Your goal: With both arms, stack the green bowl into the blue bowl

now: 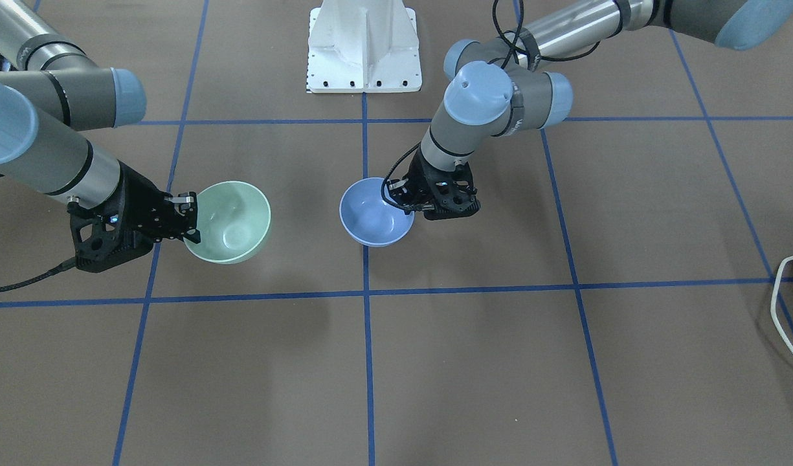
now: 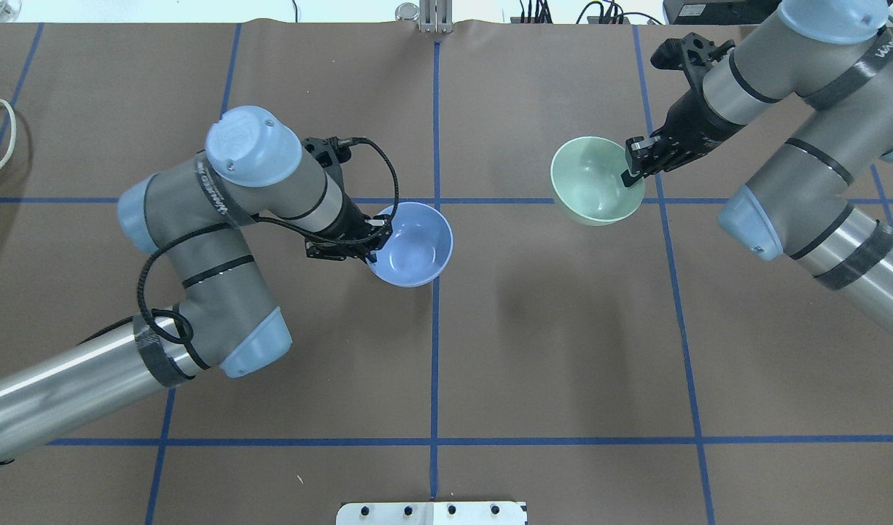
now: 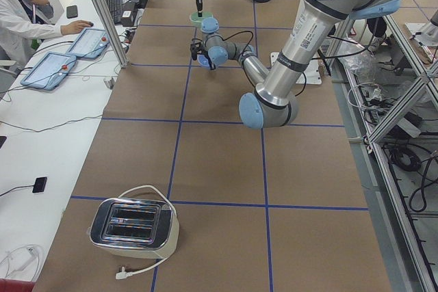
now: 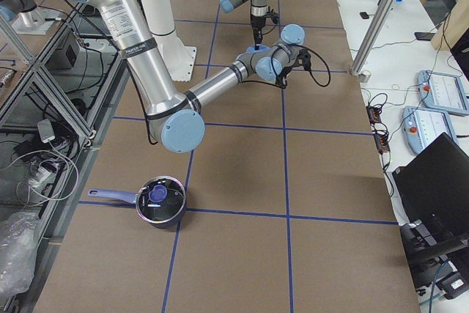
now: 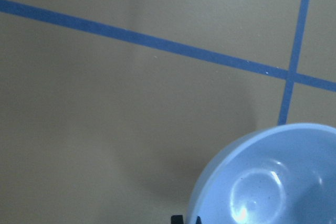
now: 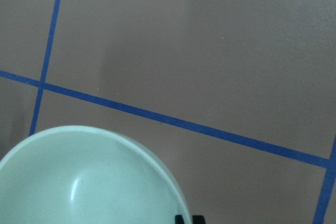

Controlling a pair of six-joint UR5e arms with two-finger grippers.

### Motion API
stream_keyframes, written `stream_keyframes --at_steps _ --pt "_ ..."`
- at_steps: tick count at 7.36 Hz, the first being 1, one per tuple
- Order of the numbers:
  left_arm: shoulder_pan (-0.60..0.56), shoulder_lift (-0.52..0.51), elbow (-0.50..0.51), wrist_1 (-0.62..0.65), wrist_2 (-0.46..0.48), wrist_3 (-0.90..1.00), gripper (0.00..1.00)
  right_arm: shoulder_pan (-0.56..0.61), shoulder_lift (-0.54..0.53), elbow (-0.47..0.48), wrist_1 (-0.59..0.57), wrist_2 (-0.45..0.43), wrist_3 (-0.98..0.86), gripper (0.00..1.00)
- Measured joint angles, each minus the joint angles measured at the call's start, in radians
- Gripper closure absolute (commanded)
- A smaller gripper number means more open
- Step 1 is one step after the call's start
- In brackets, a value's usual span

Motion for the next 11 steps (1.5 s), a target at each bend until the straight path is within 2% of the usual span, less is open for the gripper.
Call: stream_keyframes --at_steps 2,6,7,8,9,11 --pt "0.047 -0.052 0.054 0.001 0.046 -0.021 1.0 -0.03 0.06 0.039 -0.104 -0.031 0.014 1.0" --pt "0.05 -0.049 0.058 -0.006 0.055 -0.009 1.0 -0.074 0.13 0.045 -0.132 -0.049 0.091 1.0" --pt "0.042 -0.045 0.056 -0.007 0.053 0.005 0.77 -0.088 0.136 0.044 -0.133 -0.065 0.099 1.0" --pt "0.034 -0.038 0.055 -0.011 0.051 0.025 0.08 -0.104 0.147 0.042 -0.137 -0.081 0.112 1.0" --pt "0.028 -0.027 0.054 -0.025 0.052 0.036 0.02 -0.117 0.16 0.04 -0.145 -0.092 0.122 1.0" --pt "0.005 -0.007 0.051 -0.072 0.047 0.049 0.02 -0.137 0.175 0.036 -0.152 -0.112 0.129 1.0"
